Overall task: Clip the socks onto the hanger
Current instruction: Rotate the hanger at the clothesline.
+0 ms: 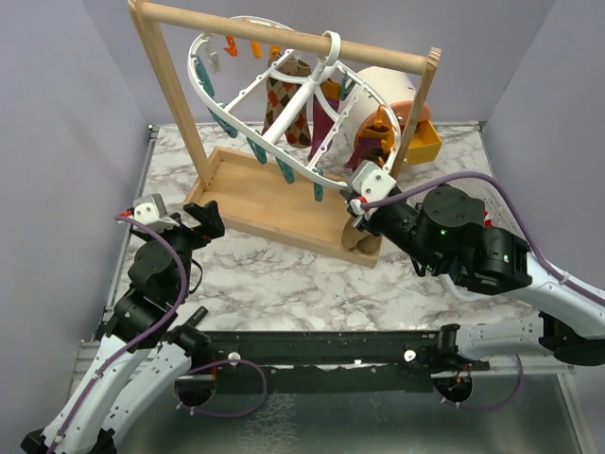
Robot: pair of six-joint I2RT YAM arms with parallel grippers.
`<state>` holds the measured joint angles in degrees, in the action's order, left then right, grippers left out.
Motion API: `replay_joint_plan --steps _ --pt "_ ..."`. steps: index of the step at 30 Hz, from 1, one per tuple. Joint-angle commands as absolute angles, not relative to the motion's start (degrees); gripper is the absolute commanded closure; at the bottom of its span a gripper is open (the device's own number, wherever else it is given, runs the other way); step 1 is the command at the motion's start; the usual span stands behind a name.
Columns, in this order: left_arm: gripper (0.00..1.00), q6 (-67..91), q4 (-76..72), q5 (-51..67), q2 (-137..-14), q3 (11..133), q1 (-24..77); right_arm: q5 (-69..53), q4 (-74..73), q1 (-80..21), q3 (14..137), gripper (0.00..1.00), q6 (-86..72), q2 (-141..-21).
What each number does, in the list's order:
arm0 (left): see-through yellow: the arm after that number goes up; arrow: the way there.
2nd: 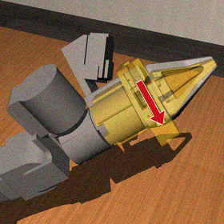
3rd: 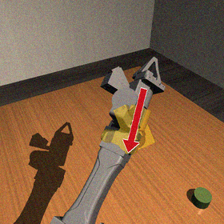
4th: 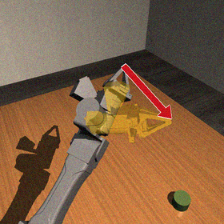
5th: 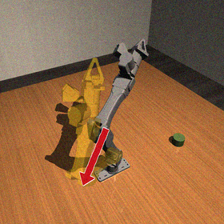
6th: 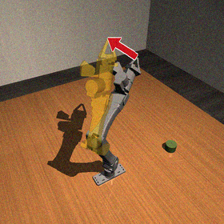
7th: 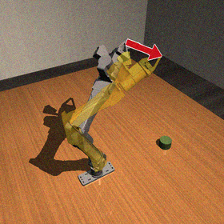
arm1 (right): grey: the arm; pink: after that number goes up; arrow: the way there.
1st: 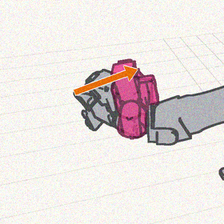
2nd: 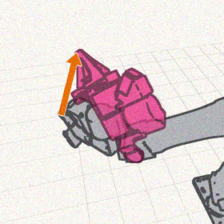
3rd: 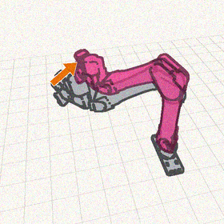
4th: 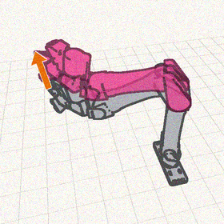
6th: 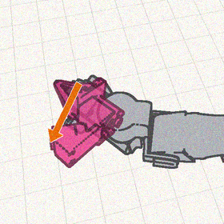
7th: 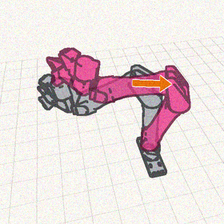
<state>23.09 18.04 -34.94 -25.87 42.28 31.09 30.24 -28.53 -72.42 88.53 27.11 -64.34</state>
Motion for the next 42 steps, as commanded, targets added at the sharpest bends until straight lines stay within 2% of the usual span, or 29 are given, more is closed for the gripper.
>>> replay_joint_plan --steps 1,12,17,25,30,35,42 --pt "0.01 23.4 17.7 -34.1 -25.2 41.3 31.0 43.5 -28.5 -71.6 87.5 0.89 28.2 -61.4" --pt "0.01 22.9 18.5 -34.1 -24.6 40.7 31.0 46.3 -30.6 -71.6 87.8 0.65 27.6 -59.0" --pt "0.01 22.9 19.2 -34.1 -23.9 40.2 31.0 45.5 -33.3 -71.6 89.8 0.59 26.4 -59.3" --pt "0.01 22.7 20.9 -34.4 -22.6 39.4 31.0 33.2 -36.2 -71.6 98.8 0.41 17.5 -59.6" --pt "0.01 23.5 21.7 -34.0 -21.4 37.8 31.0 27.3 -32.1 -71.6 103.9 0.36 13.6 -60.6" --pt "0.01 25.4 21.8 -32.6 -21.4 36.0 31.0 21.8 -34.7 -71.6 114.3 0.32 12.1 -71.8" --pt "0.01 27.2 22.4 -31.3 -20.9 35.2 31.0 16.3 -33.9 -71.7 124.9 0.31 14.7 -86.3"
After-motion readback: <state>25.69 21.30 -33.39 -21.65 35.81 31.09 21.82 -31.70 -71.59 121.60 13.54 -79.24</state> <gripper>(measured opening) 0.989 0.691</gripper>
